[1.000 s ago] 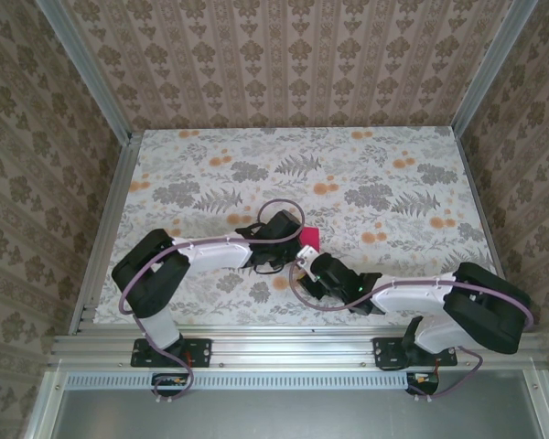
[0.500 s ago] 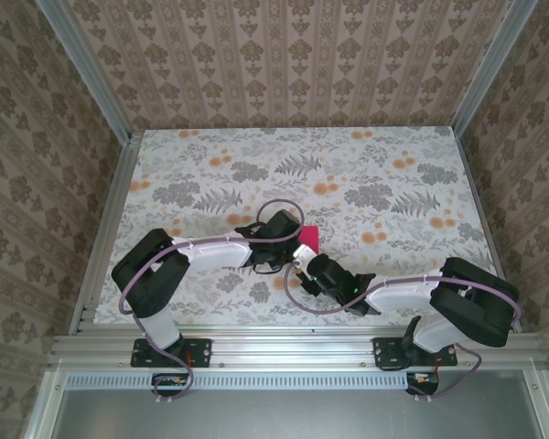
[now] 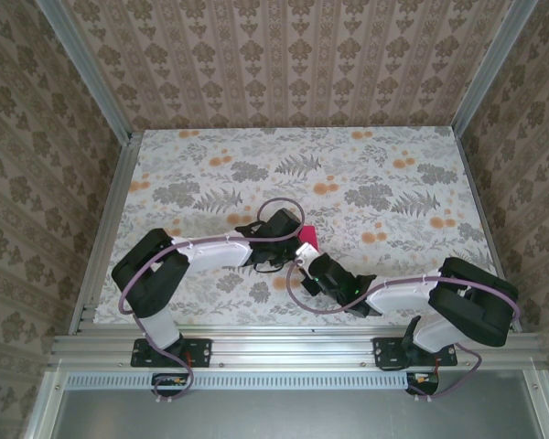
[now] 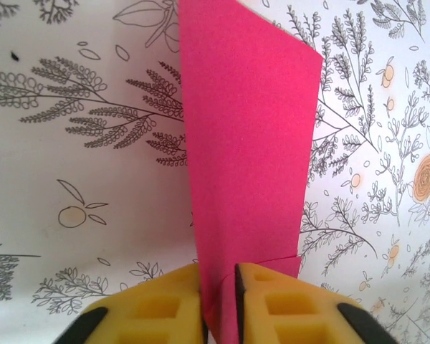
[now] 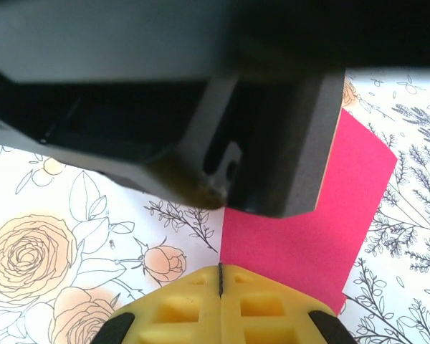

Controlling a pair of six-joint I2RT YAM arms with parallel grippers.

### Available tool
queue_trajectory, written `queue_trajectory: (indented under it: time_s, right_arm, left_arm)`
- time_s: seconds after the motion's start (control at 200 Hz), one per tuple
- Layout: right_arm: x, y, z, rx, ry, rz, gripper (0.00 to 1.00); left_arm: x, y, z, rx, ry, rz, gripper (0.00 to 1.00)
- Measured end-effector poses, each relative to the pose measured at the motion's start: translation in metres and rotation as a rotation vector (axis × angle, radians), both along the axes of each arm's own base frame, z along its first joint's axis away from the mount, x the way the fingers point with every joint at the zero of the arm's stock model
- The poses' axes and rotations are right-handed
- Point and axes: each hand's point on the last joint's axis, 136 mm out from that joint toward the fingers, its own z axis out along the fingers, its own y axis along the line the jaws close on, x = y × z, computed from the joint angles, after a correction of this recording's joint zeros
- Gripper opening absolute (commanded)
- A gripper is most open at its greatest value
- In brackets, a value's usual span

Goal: Fold a paper plane with a square sheet of paper (pick it up from the middle)

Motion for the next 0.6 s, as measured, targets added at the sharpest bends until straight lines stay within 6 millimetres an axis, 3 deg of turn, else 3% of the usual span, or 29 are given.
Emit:
queue_trajectory:
  time_s: [0.07, 0.24, 0.465, 0.6]
  right_arm:
    - [0.001, -0.002, -0.001, 0.024, 0.012, -0.011, 0.0]
    - [0.003, -0.002, 0.0, 0.104, 0.041, -0.025, 0.0]
    - [0.002, -0.011, -0.009, 0.207, 0.132, -0.044, 0.0]
    - [-0.003, -0.009, -0.012, 0.249, 0.171, -0.025, 0.0]
  left_arm:
    - [0.0, 0.002, -0.001, 0.009, -0.001, 0.004, 0.29]
    - [0.002, 0.008, 0.004, 0.027, -0.021, 0.016, 0.5]
    - [0.0, 0.02, 0.037, -0.016, -0.092, 0.037, 0.75]
    - [-0.001, 0.023, 0.045, -0.025, -0.112, 0.044, 0.8]
